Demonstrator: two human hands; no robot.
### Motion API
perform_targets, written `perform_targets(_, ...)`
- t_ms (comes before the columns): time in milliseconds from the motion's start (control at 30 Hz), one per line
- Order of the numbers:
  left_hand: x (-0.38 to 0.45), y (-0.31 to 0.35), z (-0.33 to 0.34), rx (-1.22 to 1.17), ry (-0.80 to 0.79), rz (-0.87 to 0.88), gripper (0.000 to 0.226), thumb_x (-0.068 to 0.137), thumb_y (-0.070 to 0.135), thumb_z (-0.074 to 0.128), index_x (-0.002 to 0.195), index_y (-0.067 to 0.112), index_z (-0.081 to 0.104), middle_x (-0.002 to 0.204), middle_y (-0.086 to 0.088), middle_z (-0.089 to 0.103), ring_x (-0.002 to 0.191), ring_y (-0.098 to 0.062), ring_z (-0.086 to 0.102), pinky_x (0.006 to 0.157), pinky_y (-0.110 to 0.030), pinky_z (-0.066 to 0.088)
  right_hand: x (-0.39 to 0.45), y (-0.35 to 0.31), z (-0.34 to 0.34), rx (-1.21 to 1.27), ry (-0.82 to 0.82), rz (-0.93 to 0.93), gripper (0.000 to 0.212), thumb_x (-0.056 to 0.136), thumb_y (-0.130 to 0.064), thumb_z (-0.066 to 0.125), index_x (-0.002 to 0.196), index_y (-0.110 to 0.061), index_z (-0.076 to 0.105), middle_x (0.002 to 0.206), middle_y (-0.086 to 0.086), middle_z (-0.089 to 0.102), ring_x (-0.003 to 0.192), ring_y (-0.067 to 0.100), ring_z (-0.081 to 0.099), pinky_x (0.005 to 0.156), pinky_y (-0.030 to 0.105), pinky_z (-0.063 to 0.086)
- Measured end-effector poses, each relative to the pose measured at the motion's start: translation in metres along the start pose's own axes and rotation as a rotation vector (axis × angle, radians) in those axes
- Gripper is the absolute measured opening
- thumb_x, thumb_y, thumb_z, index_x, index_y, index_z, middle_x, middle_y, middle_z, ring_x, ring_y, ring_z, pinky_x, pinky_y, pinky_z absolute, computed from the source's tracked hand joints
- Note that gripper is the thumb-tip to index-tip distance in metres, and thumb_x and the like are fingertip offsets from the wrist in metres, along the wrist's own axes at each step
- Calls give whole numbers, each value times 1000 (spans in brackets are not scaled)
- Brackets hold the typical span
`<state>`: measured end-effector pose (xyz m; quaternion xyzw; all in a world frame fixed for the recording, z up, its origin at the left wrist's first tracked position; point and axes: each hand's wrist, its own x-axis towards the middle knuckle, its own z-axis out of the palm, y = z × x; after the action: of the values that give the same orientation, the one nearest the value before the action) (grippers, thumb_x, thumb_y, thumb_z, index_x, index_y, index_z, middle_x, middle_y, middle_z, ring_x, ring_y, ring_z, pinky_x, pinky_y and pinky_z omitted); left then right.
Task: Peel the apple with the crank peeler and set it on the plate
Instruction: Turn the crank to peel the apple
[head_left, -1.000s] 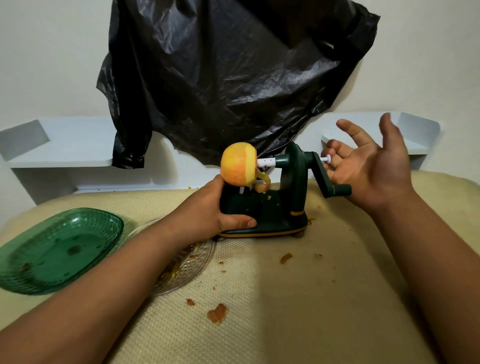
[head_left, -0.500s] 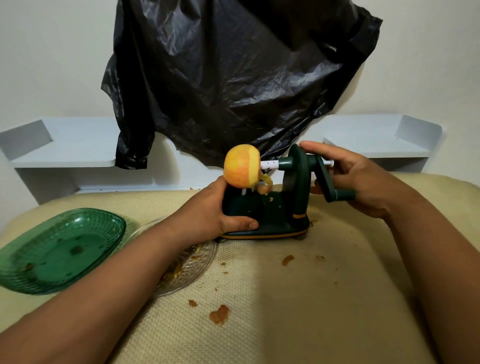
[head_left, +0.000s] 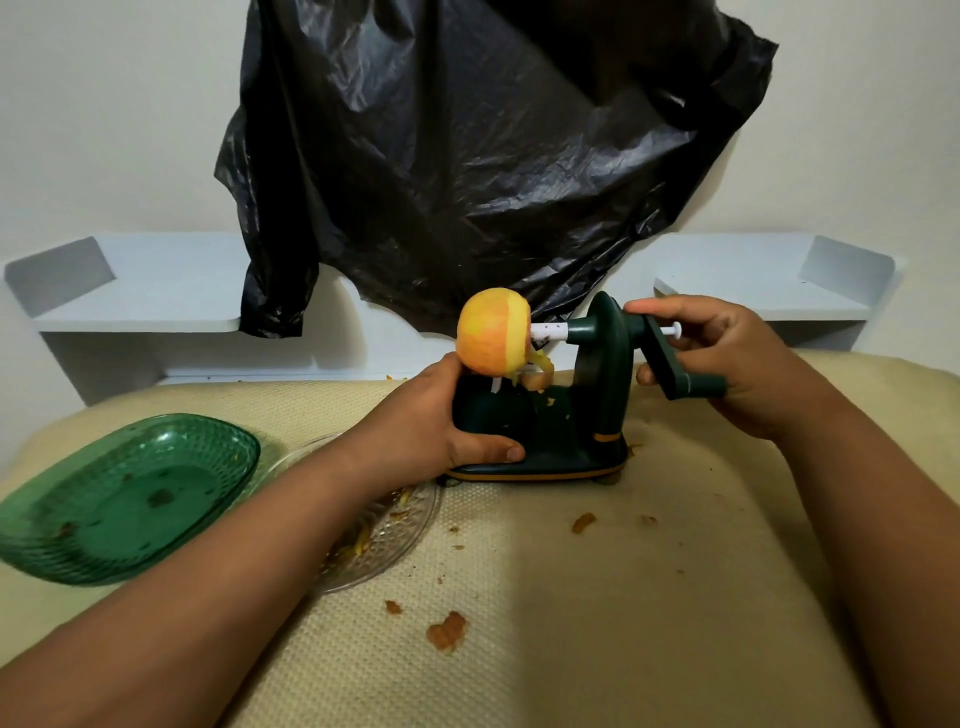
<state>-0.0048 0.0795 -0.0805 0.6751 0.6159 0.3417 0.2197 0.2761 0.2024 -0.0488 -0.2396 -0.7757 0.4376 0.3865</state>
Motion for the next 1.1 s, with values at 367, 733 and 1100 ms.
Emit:
perform_targets(367,-1,1,0,3,17,-12,85,66,47,92,137,33,46,125,14,62,113,-6,62,98,-37,55,4,3,12,278,68,19,52,54,-43,92,95,-15,78,99,7,76,91,20,71,63,26,57)
perform_targets(733,0,0,1,94,11,7,84,68,53,88,139,32,47,131,6,53,118,-14,56,101,-41,53,9,-7,31,389,168,157,32,83,-45,67,64,-19,62,48,3,45,45,22,52,45,26,44)
perform_targets(1100,1,0,1,114,27,8,83,68,56,87,138,32,48,130,5,52,118,-15,55,101,-41,52,-1,-8,48,-413,656,-245,53,91,-41,62,135,-13,56,127,2,56,110,12,59,81,32,57)
